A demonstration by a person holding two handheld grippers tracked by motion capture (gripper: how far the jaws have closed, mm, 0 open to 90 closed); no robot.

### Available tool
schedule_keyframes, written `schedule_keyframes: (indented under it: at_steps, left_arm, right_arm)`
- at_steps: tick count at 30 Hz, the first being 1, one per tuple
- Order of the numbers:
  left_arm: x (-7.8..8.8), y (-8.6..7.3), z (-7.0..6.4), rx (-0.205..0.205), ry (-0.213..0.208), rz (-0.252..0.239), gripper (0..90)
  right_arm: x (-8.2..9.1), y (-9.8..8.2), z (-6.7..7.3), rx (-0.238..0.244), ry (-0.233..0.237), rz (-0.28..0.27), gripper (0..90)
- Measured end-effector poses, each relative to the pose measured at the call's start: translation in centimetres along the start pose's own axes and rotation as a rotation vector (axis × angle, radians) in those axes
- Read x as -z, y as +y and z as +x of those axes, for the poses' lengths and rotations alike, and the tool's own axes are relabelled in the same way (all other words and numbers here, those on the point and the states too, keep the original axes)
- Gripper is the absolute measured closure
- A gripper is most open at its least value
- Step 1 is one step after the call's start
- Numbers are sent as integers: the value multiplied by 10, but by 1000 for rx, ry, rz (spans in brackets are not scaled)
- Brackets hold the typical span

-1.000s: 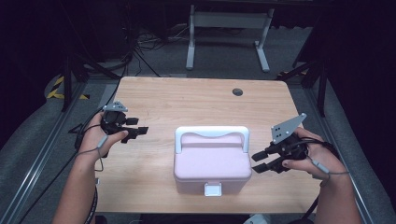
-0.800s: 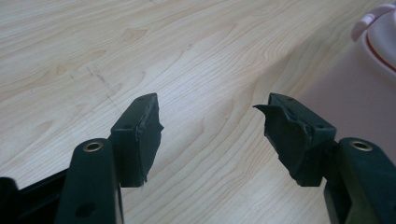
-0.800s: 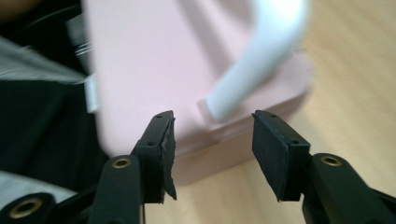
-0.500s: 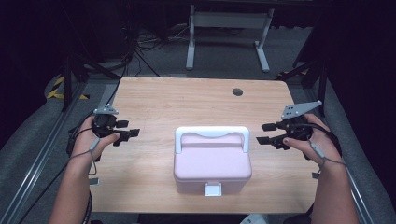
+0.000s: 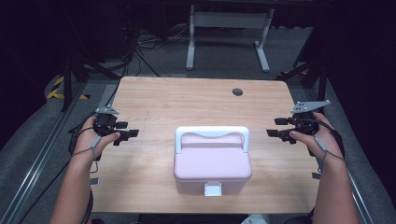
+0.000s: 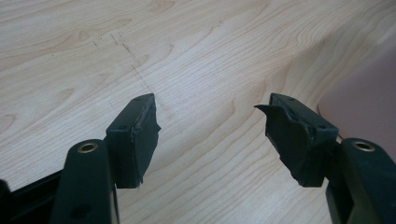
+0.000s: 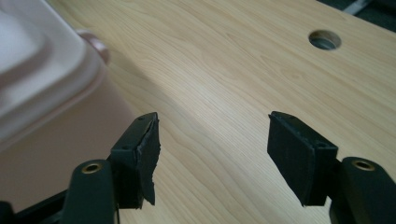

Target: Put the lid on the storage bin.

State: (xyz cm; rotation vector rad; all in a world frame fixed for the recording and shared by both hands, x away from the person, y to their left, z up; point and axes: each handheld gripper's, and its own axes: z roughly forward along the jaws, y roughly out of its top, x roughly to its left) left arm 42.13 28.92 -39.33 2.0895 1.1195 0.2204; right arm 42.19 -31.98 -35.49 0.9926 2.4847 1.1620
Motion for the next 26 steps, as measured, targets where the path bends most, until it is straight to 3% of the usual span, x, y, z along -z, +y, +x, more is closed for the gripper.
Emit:
schedule_keyframes:
  at_steps: [4, 13, 19, 23, 26]
  left_arm:
    - [-5, 1, 1, -2, -15, 6, 349]
    - [-16, -1, 5, -16, -20, 38, 351]
    - [-25, -4, 7, -4, -24, 47, 356]
    - [-31, -4, 4, -4, -75, 51, 375]
    - [-33, -2, 3, 8, -81, 56, 364]
  right_arm:
    - [-4, -12, -15, -30, -41, 29, 330]
    - [-23, -29, -30, -70, -55, 63, 325]
    - [-38, -34, -34, -83, -63, 97, 325]
    - [-45, -36, -33, -98, -61, 127, 330]
    - [-45, -36, -31, -100, -59, 125, 330]
